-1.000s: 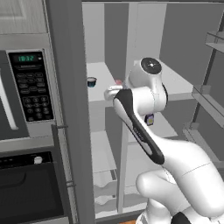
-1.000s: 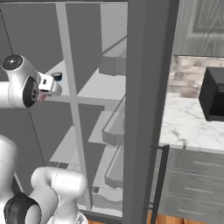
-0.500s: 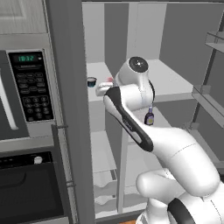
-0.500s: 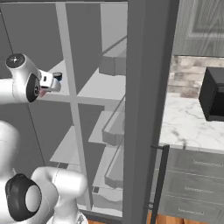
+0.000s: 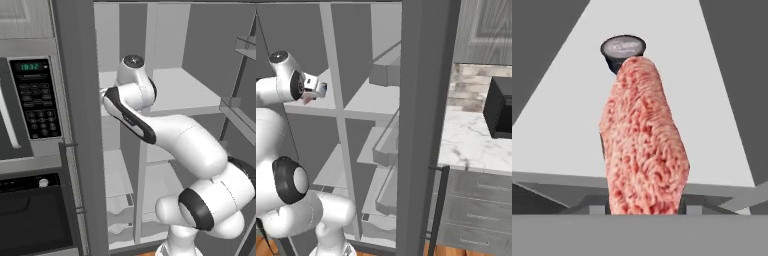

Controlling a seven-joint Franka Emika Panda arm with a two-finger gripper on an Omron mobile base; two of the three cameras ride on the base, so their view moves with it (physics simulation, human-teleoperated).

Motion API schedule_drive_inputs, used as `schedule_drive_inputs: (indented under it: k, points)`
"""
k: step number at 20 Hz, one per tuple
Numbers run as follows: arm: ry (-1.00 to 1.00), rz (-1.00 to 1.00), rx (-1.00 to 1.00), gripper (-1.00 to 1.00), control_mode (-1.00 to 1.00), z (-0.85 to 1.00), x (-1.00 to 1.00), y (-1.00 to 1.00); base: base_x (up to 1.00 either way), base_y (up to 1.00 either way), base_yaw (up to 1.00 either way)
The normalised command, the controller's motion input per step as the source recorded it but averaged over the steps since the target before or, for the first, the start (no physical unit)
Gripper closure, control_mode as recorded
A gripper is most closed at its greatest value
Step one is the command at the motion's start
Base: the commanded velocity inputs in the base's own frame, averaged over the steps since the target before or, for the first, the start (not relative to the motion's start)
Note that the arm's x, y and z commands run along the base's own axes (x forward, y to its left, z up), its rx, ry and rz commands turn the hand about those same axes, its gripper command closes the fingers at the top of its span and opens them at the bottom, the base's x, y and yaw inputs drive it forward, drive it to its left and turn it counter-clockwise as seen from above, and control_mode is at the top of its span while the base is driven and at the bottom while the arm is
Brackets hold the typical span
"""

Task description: There's a steak in the fridge that needs to be moved to the freezer for freezing. Pick up the steak from the fridge, place it on any shelf in the freezer, and close the fridge and freezer doors when done.

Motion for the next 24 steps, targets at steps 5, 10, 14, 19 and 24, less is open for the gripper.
schedule_drive_inputs:
  k: [5,10,14,19,24]
  points:
    - [0.06,0.0,0.0,1.0,-1.0,-0.27,0.39,0.0,0.0,0.0,0.0]
    - [0.14,0.0,0.0,1.0,-1.0,-0.54,0.14,0.0,0.0,0.0,0.0]
    - [0.06,0.0,0.0,1.0,-1.0,-0.33,0.22,0.0,0.0,0.0,0.0]
    - [0.02,-0.01,0.0,1.0,-1.0,-0.14,0.38,0.01,0.0,0.0,0.0]
    - [0.0,-0.04,0.0,1.0,-1.0,-0.14,0.47,0.13,0.0,0.0,0.0]
